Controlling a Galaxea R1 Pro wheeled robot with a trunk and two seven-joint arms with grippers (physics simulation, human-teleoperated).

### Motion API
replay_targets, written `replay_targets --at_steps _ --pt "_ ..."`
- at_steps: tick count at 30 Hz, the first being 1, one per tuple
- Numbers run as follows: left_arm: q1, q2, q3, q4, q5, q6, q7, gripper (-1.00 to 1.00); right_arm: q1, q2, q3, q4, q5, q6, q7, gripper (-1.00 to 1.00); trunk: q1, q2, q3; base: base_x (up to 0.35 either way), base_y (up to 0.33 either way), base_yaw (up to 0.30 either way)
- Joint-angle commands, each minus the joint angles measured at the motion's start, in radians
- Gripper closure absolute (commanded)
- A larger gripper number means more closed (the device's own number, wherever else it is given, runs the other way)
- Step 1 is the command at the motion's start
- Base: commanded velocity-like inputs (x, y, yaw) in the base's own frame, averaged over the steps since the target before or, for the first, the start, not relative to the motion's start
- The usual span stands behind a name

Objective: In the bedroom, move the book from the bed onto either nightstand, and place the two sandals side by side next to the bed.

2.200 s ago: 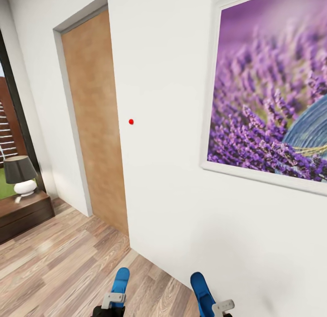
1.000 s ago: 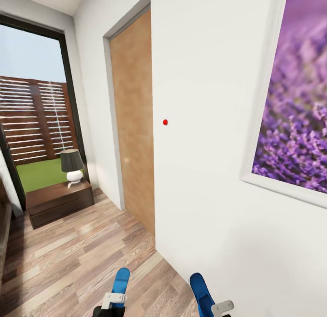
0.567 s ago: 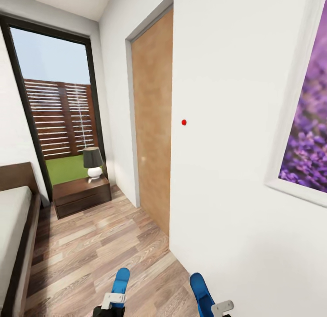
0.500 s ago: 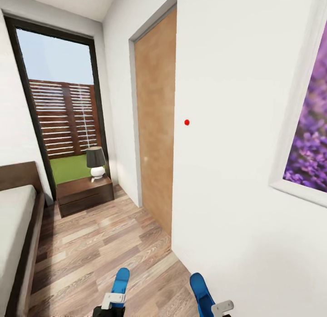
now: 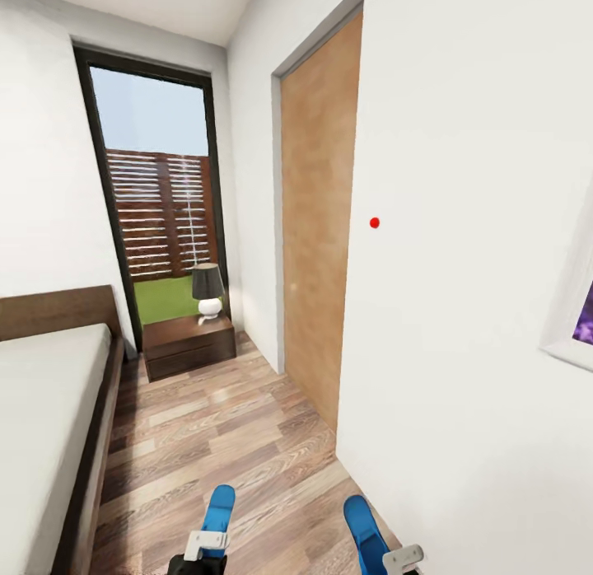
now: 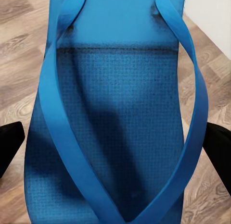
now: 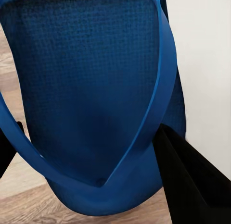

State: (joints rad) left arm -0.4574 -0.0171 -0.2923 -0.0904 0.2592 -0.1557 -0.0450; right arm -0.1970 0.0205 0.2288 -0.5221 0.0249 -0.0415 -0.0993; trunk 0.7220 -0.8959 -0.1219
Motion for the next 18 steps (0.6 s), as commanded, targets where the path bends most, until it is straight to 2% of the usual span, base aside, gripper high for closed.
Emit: replay_targets --at_steps 1,18 --pt "-0.001 0.0 -0.007 0.002 0.01 -0.006 -0.003 1.0 -0.001 -0.001 0.006 0.001 0.001 -0.001 -0.01 1.0 0.0 -0.001 -0.002 0.0 0.0 0.094" --pt "-0.001 -0.001 -0.007 0.003 0.009 -0.015 -0.003 1.0 -0.001 -0.001 0.003 0.001 0.001 -0.001 -0.01 1.0 0.0 -0.001 -0.01 0.0 0.0 0.041"
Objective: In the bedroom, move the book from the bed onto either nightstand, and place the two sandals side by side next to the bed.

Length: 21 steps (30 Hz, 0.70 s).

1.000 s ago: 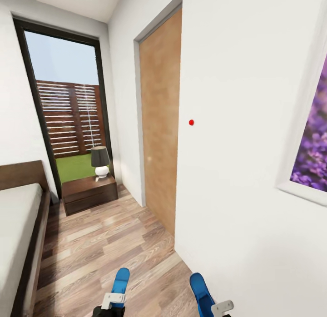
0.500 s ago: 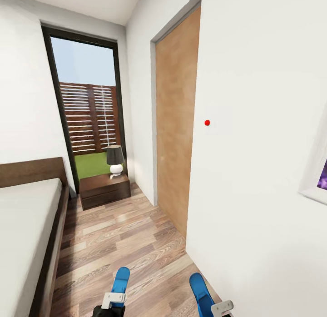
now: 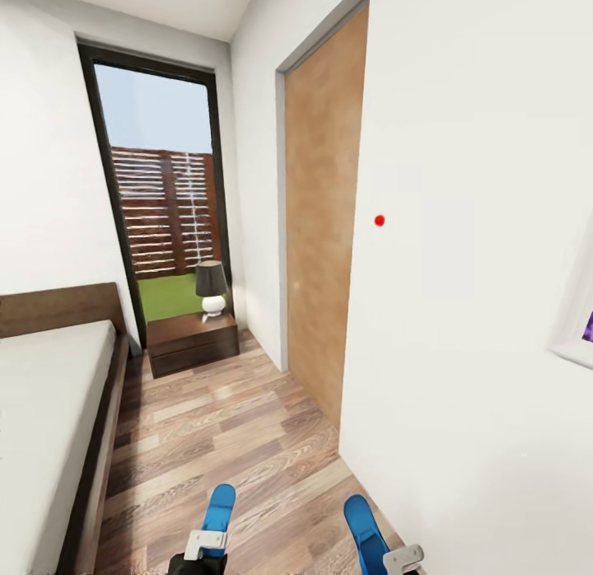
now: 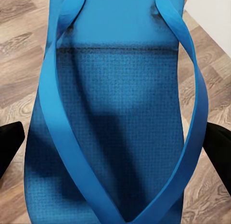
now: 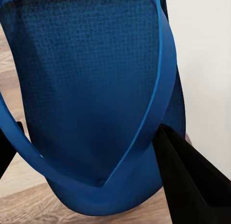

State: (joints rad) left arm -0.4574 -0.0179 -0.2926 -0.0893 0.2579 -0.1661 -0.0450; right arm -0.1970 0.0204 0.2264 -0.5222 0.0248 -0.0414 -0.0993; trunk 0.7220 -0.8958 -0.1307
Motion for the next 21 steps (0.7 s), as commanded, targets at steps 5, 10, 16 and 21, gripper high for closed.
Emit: replay_targets --at_steps 5,10,16,21 --pt "-0.001 0.0 -0.007 0.002 0.011 -0.004 -0.003 1.0 -0.001 0.0 0.006 0.001 0.001 -0.002 -0.01 1.0 0.0 -0.001 -0.009 0.0 0.0 0.086" --pt "-0.001 0.0 -0.007 0.002 0.011 -0.004 -0.003 1.0 -0.001 0.0 0.007 0.001 0.001 -0.002 -0.01 1.0 0.0 -0.001 -0.017 0.0 0.0 0.089" --pt "-0.001 0.0 -0.007 0.002 0.011 -0.004 -0.003 1.0 -0.001 0.0 0.007 0.001 0.001 -0.002 -0.01 1.0 0.0 -0.001 -0.026 0.0 0.0 0.089" --pt "-0.001 0.0 -0.007 0.002 0.011 -0.004 -0.003 1.0 -0.001 0.0 0.007 0.001 0.001 -0.002 -0.01 1.0 0.0 -0.001 -0.034 0.0 0.0 0.089"
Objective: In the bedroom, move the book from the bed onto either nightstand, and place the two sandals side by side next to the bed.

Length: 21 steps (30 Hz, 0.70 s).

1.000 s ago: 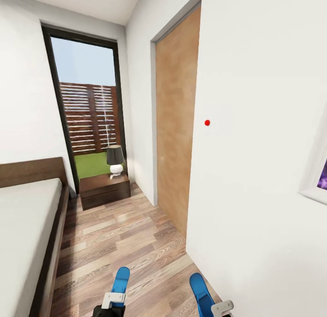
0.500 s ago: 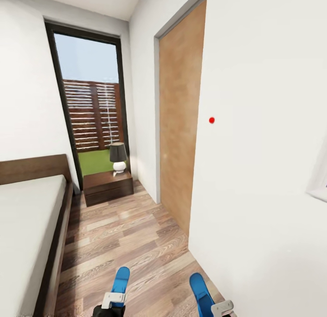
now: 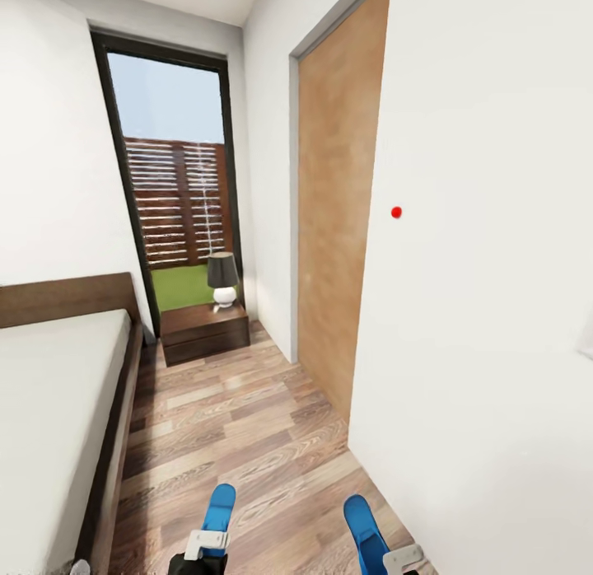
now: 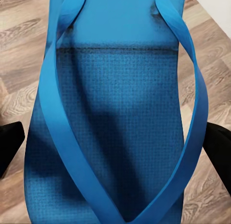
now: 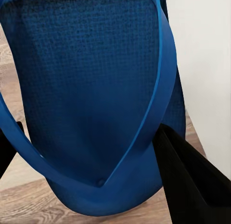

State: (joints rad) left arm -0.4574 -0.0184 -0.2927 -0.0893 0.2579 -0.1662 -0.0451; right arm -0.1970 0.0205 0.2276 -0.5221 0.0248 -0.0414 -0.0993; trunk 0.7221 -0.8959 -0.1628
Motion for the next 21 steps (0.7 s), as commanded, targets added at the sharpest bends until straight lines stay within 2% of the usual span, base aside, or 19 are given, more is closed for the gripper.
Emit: replay_targets --at_steps 1,21 --pt "-0.001 0.0 -0.007 0.002 0.011 -0.004 -0.003 1.0 -0.001 -0.001 0.006 0.001 0.001 -0.002 -0.01 1.0 0.0 -0.001 -0.003 0.0 0.0 0.089" --pt "-0.001 0.0 -0.008 0.002 0.011 -0.004 -0.003 1.0 -0.001 -0.001 0.01 0.001 0.003 -0.002 -0.009 1.0 0.0 -0.001 -0.034 0.0 0.0 0.09"
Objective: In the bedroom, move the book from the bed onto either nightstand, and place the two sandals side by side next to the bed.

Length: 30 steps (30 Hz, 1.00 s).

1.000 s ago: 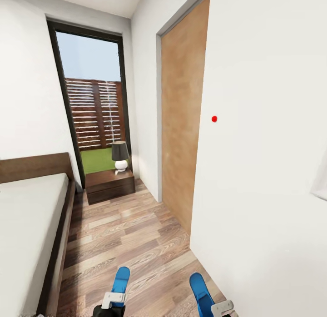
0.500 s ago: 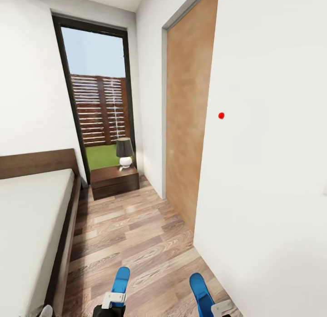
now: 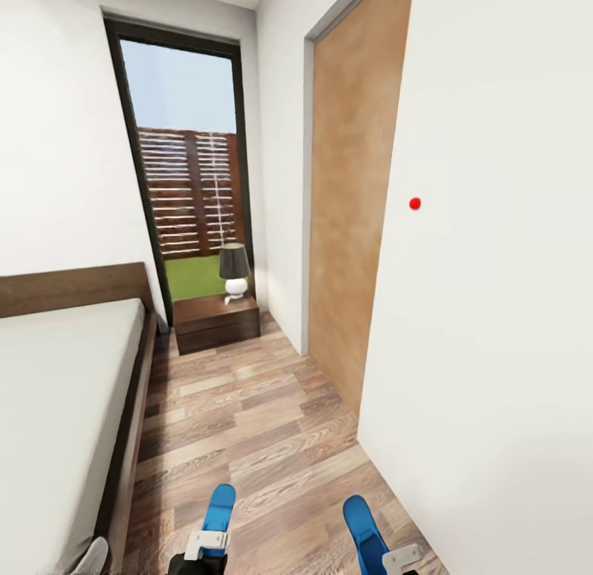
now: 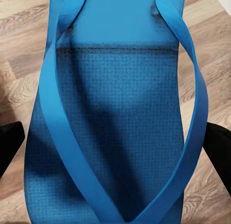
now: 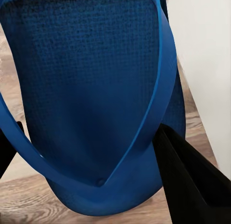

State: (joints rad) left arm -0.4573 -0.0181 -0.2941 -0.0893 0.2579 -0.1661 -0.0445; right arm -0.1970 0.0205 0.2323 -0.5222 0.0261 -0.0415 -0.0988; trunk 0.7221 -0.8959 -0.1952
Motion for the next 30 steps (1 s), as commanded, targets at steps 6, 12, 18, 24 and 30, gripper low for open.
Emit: replay_targets --at_steps 6,12,18,24,30 --pt "-0.001 0.0 -0.007 0.002 0.011 -0.004 -0.004 1.0 -0.001 -0.001 0.007 0.001 0.001 -0.001 -0.009 1.0 0.0 -0.001 -0.008 0.0 0.0 0.06" --pt "-0.001 0.0 -0.007 0.002 0.011 -0.004 -0.004 1.0 -0.001 0.0 0.008 0.001 0.002 -0.001 -0.01 1.0 0.0 -0.001 -0.009 0.0 0.0 0.038" --pt "-0.001 0.0 -0.007 0.002 0.011 -0.004 -0.004 1.0 -0.001 0.0 0.008 0.001 0.003 -0.001 -0.01 1.0 0.0 -0.001 -0.009 0.0 0.0 0.207" --pt "-0.001 0.0 -0.007 0.002 0.011 -0.004 -0.003 1.0 -0.001 0.001 0.008 0.001 0.003 -0.001 -0.01 1.0 0.0 -0.001 -0.009 0.003 0.0 0.269" --pt "-0.001 0.0 -0.007 0.002 0.011 -0.004 -0.003 1.0 -0.001 0.001 0.009 0.001 0.003 -0.001 -0.01 1.0 0.0 -0.001 -0.009 0.108 -0.002 0.286"
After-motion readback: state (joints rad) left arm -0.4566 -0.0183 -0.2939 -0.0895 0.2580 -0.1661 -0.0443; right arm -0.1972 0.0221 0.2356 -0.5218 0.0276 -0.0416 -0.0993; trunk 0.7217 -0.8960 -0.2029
